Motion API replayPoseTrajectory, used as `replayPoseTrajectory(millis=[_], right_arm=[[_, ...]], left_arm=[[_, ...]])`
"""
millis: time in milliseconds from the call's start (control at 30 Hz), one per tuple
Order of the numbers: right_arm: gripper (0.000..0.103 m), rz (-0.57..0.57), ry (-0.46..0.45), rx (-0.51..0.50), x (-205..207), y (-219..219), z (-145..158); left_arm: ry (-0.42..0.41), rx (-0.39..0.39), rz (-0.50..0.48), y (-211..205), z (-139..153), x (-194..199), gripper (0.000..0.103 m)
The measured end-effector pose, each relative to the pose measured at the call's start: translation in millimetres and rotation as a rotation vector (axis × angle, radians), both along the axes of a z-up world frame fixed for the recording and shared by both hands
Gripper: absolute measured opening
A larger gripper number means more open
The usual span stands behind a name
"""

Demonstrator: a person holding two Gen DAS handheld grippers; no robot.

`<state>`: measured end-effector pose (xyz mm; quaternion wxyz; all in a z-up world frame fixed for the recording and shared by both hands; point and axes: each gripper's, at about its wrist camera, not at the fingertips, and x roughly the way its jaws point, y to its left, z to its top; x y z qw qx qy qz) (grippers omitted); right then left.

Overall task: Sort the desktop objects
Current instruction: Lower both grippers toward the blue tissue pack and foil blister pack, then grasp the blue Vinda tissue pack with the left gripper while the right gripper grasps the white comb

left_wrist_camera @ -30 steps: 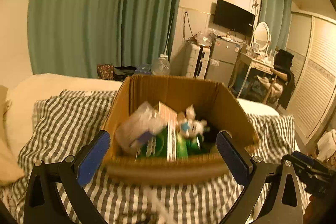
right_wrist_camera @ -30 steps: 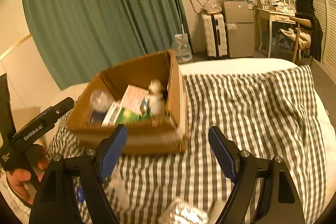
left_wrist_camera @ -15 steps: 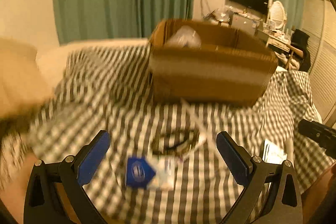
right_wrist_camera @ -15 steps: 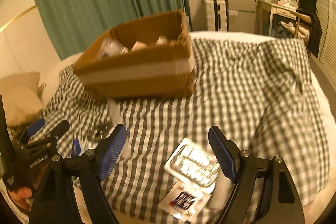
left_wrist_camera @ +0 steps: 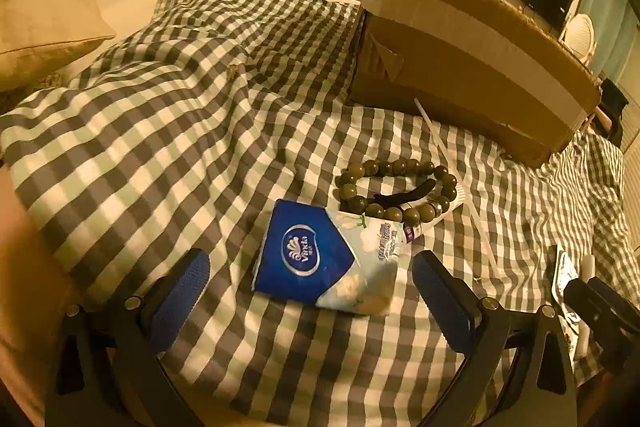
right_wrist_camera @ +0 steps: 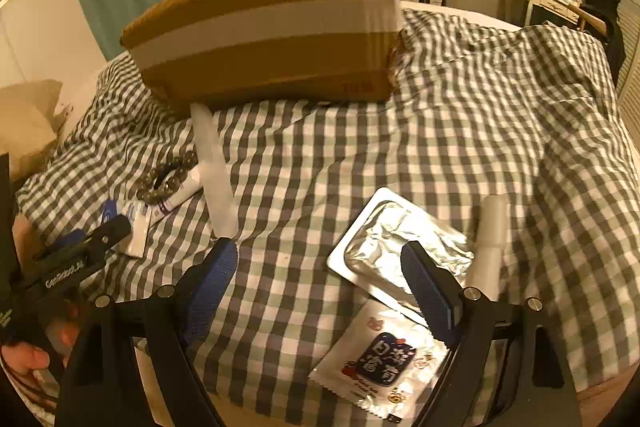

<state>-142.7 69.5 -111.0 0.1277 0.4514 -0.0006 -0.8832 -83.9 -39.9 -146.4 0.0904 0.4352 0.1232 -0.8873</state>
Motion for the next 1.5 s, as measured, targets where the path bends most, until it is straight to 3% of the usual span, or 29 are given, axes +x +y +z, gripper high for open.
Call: replayPoseTrajectory(millis=[133, 300, 467, 600, 667, 800, 867, 1000, 1033, 1067, 1133, 1500], right_arm=[[0.084, 0.029, 0.002, -0.01, -3, -8, -1], [0.084, 0.096, 0.012, -0.031, -9, -24, 1], [0.084, 0.167, 0.003, -0.041, -24, -45, -3], [0.082, 0.213, 0.001, -0.021, -44, -61, -8], [0.075, 0.239, -0.009, -0.017, -55, -68, -12], [0.067, 0.282, -0.043, -0.035, -71, -79, -23], [0.058, 0.299, -0.071, -0.047, -76, -85, -30], [0.057, 0.293, -0.092, -0.083, -81, -82, -38], [0.051, 0.288, -0.093, -0.088, -81, -81, -38], [0.032, 0.283, -0.089, -0.083, -81, -80, -38], [0.008, 0.274, -0.084, -0.07, -77, -79, -39], [0.004, 0.229, -0.072, -0.081, -53, -60, -34]], left_arm=[[-0.058, 0.003, -0.048, 8, -10, -6, 0.103], [-0.074, -0.014, -0.053, 10, -15, -11, 0.103], [-0.089, -0.071, -0.076, 18, -18, -15, 0.103], [-0.046, -0.045, -0.058, 14, -16, -13, 0.102], [-0.038, -0.036, -0.051, 13, -15, -13, 0.091], [-0.022, -0.013, -0.071, 10, -17, -19, 0.079], [-0.021, -0.019, -0.09, 15, -17, -20, 0.078], [-0.013, -0.012, -0.091, 18, -18, -20, 0.078], [-0.012, -0.01, -0.09, 20, -18, -20, 0.078], [-0.009, -0.009, -0.088, 20, -18, -20, 0.077], [-0.006, -0.007, -0.085, 21, -17, -18, 0.077], [0.006, 0.006, -0.063, 10, -13, -12, 0.077]])
